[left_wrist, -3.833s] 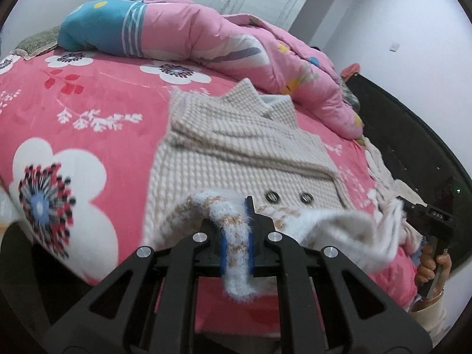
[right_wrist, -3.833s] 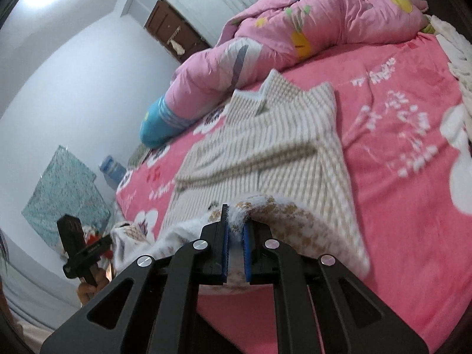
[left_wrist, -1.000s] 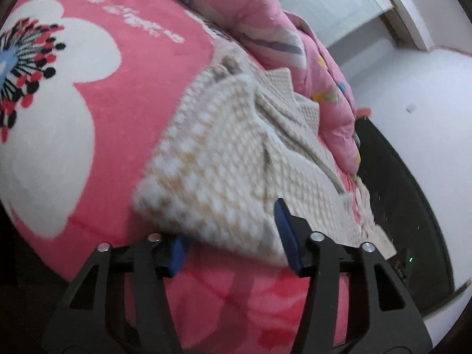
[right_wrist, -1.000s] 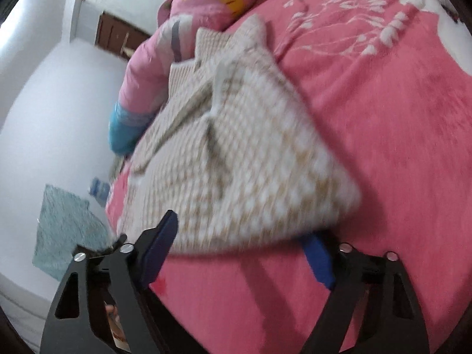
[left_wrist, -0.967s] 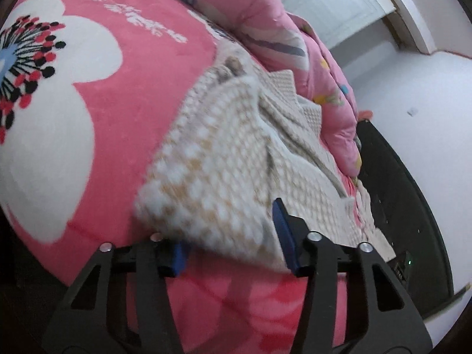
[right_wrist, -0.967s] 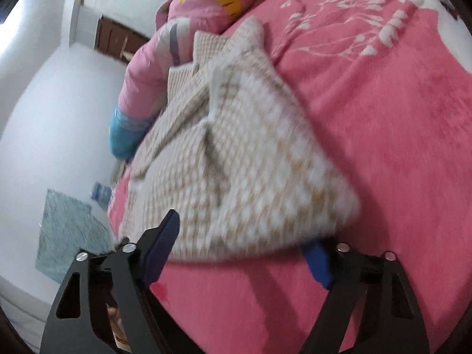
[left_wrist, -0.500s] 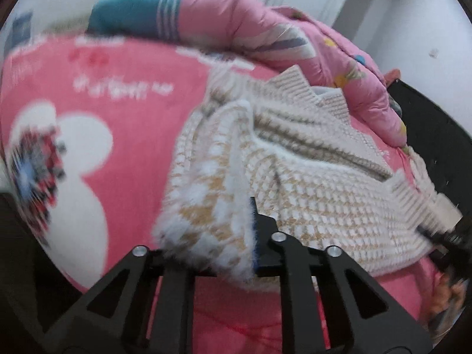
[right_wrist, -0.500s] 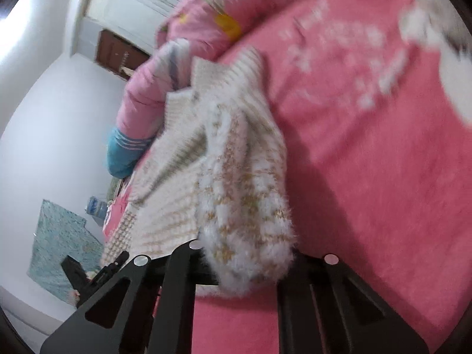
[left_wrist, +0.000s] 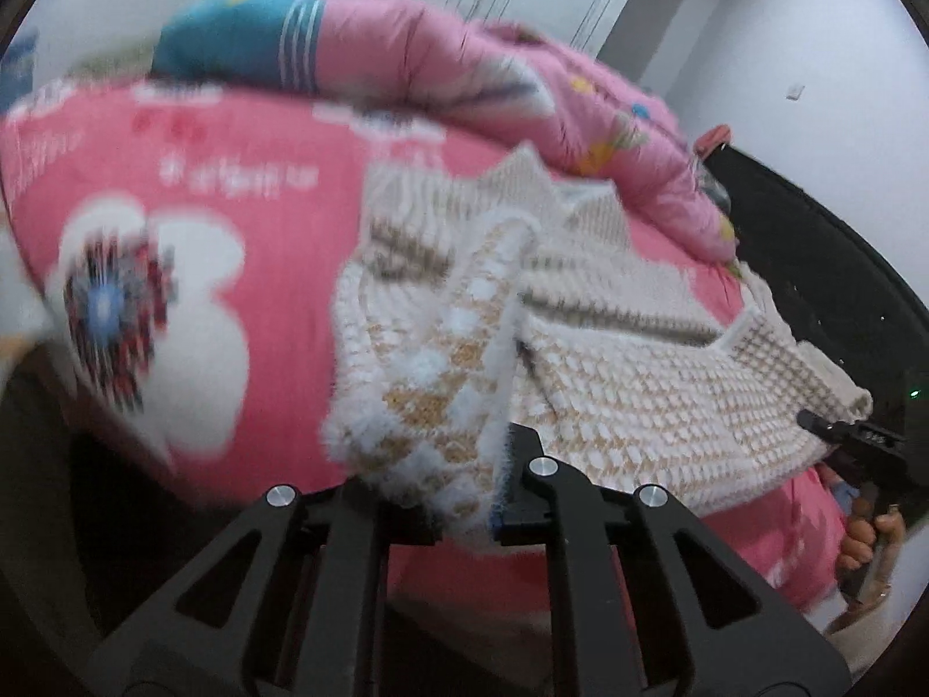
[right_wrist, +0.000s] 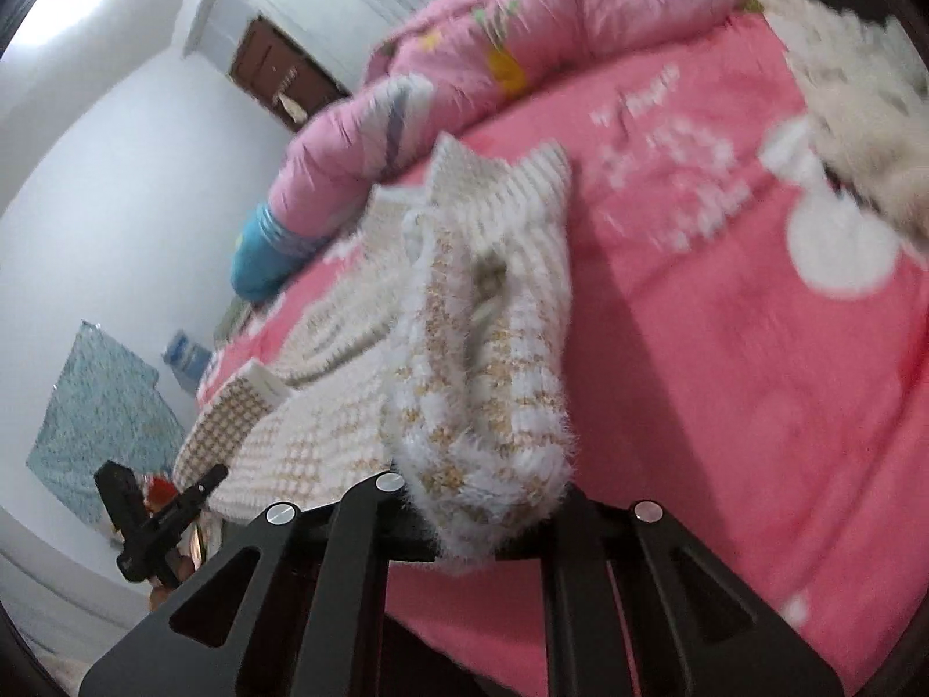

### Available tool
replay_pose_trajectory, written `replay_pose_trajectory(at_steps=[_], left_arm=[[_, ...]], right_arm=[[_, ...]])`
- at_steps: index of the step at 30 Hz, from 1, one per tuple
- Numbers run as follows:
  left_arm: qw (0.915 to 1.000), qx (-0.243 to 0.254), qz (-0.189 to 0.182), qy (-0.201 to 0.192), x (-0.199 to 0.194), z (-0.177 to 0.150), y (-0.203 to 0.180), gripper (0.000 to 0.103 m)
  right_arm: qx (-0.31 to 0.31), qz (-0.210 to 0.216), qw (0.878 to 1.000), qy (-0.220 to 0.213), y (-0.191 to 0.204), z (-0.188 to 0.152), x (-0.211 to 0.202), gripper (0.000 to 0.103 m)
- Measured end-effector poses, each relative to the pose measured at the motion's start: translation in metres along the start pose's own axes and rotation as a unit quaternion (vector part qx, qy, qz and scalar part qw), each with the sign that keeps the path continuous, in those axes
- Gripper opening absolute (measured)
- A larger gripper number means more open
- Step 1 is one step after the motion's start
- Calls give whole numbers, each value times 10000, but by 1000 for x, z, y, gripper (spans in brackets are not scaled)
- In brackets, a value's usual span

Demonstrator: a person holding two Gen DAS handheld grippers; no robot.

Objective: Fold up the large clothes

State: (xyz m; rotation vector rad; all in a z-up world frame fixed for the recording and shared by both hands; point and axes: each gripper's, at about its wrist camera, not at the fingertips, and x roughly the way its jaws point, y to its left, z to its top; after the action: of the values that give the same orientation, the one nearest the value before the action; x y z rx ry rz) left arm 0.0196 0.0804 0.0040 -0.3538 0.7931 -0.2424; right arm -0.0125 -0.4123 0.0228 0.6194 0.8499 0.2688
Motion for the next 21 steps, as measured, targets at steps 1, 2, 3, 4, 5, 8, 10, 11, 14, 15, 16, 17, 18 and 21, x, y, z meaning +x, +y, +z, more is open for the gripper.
replay_pose_trajectory(at_steps=[1,2,3,4,5,8,10,11,14,15,16,17,18,21], left_arm=[[9997,-139,16,207,8,-9,8,16],[9987,-315,6,390,17,-15,18,20],[9975,-496,-17,505,22,-20,28,23],[9961,-715,-36,524,23,-23,39,34],[9950,-891,31,459,19,-24,49,43],[9939,-1096,61,131,-1,-19,70,45],[9930,-1100,401,-179,-17,-14,81,43],[9920,-1096,551,-307,-24,-10,84,44],[9887,-1199,556,-702,-42,5,90,43],[9892,-1119,500,-799,-46,11,85,43],[9903,-1018,445,-830,-46,15,79,43],[9925,-842,339,-817,-42,21,67,43],[9950,-641,202,-740,-35,25,54,44],[9993,-98,-278,-251,-2,28,12,44]], right_arm=[[103,-73,9996,233,-11,-8,6,15],[198,-173,9988,415,-19,-13,13,23],[314,-344,9968,654,-31,-18,20,29],[496,-595,9936,824,-45,-21,25,32],[694,-493,9927,854,-55,-22,24,32],[1122,-298,9913,625,-72,-13,-2,51],[910,-928,9914,147,-68,-3,-28,57],[810,-1225,9891,-60,-66,1,-37,57],[588,-1599,9837,-573,-53,11,-51,57],[487,-1543,9850,-601,-46,13,-48,57],[266,-1449,9876,-548,-33,14,-37,57],[41,-1369,9896,-438,-20,15,-23,57],[-142,-1308,9908,-327,-11,15,-10,57],[-735,-800,9939,177,28,14,39,57]])
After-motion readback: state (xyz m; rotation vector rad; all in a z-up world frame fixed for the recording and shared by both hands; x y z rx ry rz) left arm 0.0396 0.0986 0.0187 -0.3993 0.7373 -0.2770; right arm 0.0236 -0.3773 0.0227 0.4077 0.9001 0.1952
